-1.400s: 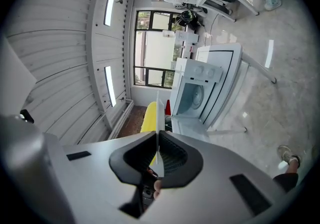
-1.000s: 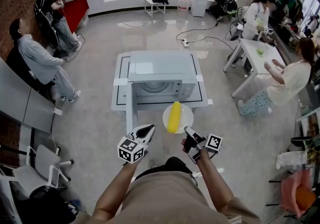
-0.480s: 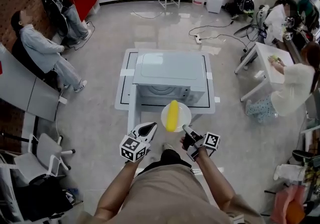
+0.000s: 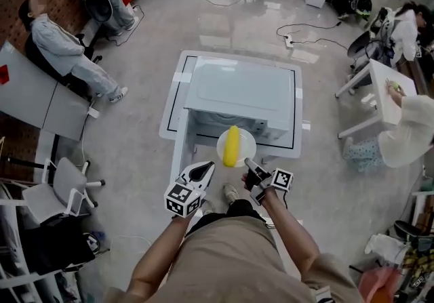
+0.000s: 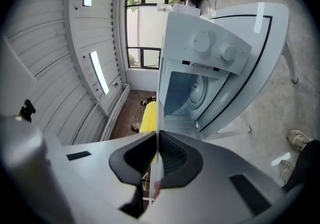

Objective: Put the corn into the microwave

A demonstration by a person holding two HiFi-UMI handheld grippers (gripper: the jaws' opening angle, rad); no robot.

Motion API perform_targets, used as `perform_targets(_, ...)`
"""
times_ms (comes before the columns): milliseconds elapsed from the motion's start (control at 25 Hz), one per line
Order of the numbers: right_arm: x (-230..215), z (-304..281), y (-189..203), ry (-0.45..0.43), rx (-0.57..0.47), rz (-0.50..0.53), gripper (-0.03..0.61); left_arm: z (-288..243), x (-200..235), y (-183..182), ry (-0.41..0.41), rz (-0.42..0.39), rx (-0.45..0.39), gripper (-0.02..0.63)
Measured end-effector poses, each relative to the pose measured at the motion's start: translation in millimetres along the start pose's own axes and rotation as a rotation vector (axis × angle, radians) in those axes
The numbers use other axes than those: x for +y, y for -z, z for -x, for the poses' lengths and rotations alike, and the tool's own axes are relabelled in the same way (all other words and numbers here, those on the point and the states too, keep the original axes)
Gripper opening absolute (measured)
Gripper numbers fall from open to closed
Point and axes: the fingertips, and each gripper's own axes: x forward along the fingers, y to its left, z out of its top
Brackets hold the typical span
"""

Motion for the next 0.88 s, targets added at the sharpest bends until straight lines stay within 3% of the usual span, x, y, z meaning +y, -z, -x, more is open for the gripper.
perform_targets(480,-87,-49,-33,0.068,-0.015,-0.044,0.020,-36,36,8,-0.137,0.005,0.016,0.003)
perform_targets(880,-132,-93,-51,0.125,-0.047,-0.076,0.020,-70,54,16,-0.188,-0.004,0.061,0.003)
